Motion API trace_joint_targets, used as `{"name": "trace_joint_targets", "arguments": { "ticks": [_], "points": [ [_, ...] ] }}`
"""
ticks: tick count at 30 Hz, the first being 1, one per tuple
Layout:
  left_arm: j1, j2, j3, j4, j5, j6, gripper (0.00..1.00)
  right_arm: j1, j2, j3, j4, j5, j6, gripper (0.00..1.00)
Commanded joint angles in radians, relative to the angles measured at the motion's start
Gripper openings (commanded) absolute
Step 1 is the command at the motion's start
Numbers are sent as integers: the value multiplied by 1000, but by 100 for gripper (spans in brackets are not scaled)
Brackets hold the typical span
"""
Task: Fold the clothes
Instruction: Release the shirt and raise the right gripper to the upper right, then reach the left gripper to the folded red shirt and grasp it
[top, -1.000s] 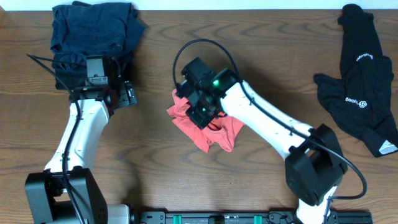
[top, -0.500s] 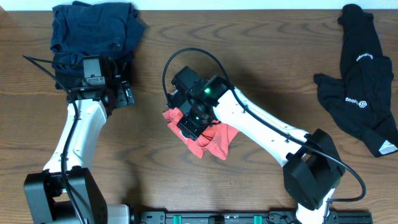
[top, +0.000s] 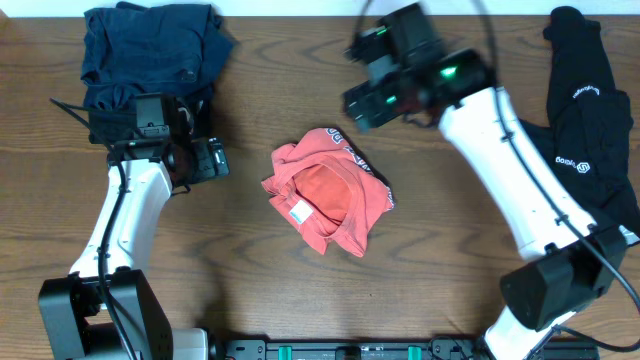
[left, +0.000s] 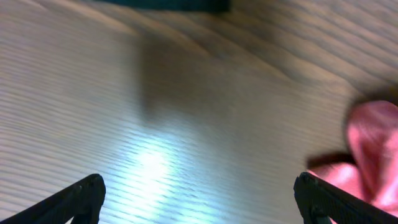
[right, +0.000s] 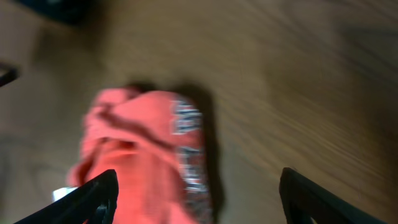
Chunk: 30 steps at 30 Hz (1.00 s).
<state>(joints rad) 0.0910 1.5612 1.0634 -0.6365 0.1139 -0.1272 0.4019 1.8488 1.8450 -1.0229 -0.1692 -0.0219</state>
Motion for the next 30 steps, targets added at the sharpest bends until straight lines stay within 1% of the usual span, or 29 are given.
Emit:
{"name": "trace_joint_targets", "arguments": {
  "ticks": [1,3,8,12,16,19,25,27,30],
  "points": [
    [3,-12,16,-24,146,-21,98,-42,-3,5,-11,3,21,82],
    [3,-13,16,-37,174,-22,98,-56,-3,5,-23,2,21,83],
    [-10,-37,16,-82,177,-51,98,-72,-3,4,-46,10,12,86],
    [-55,-116,16,-111,177,-55,98,-78,-3,4,-39,20,6,88],
    [-110,-212,12,-116,176,-83,98,-101,-3,4,-39,24,6,91],
    [-151,-269,5,-127,140,-119,98,-128,-3,4,-39,23,6,92],
    [-192,-296,-23,-204,129,-210,98,-184,-3,4,-41,23,6,93],
    [-210,-295,-47,-196,129,-256,98,-195,-3,4,-41,24,6,93],
    [-238,-295,-93,-137,129,-303,98,-208,-3,4,-41,24,6,93]
  ]
}}
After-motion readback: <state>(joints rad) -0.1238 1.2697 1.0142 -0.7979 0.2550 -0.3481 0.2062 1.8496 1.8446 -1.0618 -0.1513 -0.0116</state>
